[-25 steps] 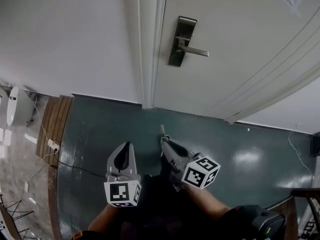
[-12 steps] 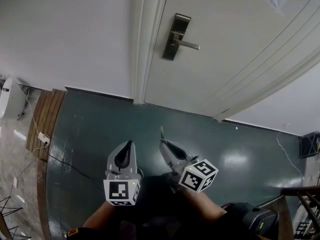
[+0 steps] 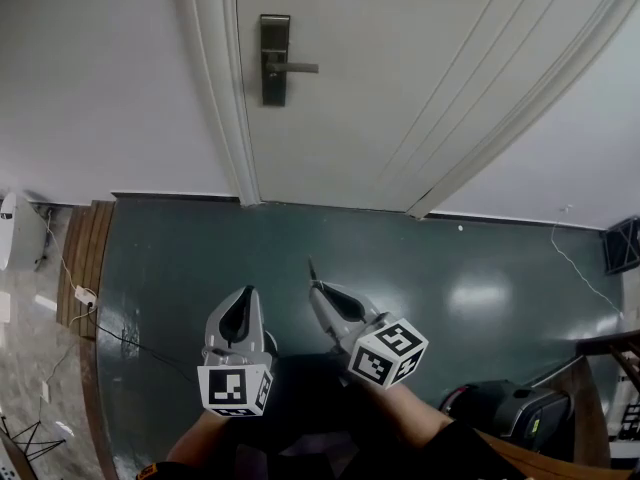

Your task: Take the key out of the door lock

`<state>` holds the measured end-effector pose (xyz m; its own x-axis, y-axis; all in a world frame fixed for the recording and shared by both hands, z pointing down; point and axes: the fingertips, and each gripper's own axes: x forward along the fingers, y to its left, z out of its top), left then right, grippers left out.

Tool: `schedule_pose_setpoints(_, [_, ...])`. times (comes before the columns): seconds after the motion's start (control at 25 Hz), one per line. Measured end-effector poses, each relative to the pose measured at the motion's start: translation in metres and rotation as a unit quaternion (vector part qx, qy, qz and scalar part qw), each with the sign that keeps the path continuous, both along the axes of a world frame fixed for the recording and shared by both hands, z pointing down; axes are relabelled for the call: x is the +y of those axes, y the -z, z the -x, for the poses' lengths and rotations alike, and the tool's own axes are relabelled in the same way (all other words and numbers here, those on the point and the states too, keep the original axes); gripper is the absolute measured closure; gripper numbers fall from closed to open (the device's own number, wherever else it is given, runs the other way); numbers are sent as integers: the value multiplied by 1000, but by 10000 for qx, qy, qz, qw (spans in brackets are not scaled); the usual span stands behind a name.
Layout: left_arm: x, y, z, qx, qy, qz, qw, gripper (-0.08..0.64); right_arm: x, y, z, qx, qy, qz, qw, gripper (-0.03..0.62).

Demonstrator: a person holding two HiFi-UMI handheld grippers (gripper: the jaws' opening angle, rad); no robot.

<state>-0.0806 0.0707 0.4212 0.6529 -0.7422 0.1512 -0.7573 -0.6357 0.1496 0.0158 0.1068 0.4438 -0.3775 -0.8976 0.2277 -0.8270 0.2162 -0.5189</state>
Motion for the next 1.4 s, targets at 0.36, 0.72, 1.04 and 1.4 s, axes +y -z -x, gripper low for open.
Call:
schedule_pose_setpoints(0.36, [70,2,-43,-209,214,36,9995,543,63,-4,-42,304,252,-158,9991,577])
schedule_pose_setpoints(0.72, [123,-12,-36,-273,292,173,9991,542,105,-10,-40,617,312,-220,9974,577])
schedule_pose_setpoints(1.04, [138,0,-2,-109,238,87,9996,543,136,-10,0,862,181,-132,9960,577])
schedule_pose_setpoints(1.4, [148,-12,28,-64,370,188,9991,543,150,-15,26,1159,198,-155,9929,577])
